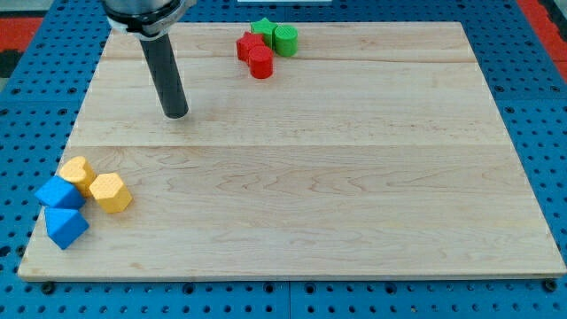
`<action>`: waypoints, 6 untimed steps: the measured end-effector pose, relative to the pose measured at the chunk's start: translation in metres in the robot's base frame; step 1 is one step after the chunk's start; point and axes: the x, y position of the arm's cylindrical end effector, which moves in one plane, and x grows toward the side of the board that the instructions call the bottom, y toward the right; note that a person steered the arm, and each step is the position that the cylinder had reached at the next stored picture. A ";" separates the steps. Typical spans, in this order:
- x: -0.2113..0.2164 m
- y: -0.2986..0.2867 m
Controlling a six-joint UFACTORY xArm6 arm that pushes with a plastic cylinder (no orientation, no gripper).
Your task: Slide the yellow hexagon towards the center
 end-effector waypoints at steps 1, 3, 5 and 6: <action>-0.001 0.000; -0.003 0.000; -0.023 0.000; -0.006 0.003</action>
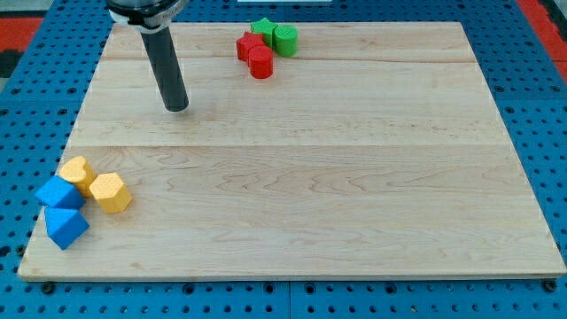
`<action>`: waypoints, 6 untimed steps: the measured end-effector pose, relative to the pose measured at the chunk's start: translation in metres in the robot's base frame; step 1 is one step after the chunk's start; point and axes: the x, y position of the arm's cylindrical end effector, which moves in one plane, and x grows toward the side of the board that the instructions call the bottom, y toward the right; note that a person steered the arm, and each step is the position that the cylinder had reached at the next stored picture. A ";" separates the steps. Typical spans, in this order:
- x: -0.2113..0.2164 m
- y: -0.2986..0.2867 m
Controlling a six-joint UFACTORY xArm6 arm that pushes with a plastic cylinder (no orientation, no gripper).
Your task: Slide the yellow hexagon towards the center
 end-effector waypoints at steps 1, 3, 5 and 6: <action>-0.003 0.005; -0.010 -0.048; 0.078 -0.132; 0.087 -0.132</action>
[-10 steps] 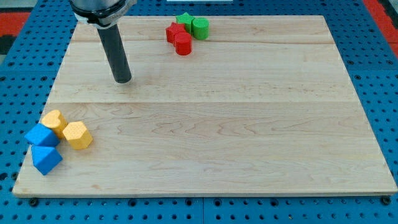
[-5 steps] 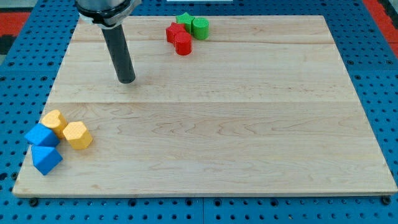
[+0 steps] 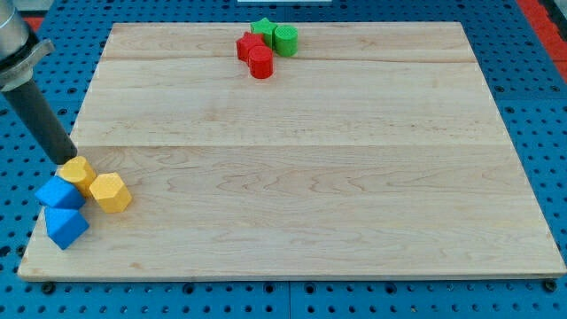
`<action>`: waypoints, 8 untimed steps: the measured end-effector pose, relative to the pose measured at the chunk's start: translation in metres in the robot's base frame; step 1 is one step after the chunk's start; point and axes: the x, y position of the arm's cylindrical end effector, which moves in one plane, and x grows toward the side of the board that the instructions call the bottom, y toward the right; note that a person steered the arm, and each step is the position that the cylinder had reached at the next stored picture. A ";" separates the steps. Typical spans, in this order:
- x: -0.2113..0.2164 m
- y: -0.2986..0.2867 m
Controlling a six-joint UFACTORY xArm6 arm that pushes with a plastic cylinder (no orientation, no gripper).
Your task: Slide the yellow hexagon towards the center
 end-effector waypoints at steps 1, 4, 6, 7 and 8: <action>0.033 0.000; 0.059 0.060; 0.011 0.181; -0.011 0.241; 0.004 0.247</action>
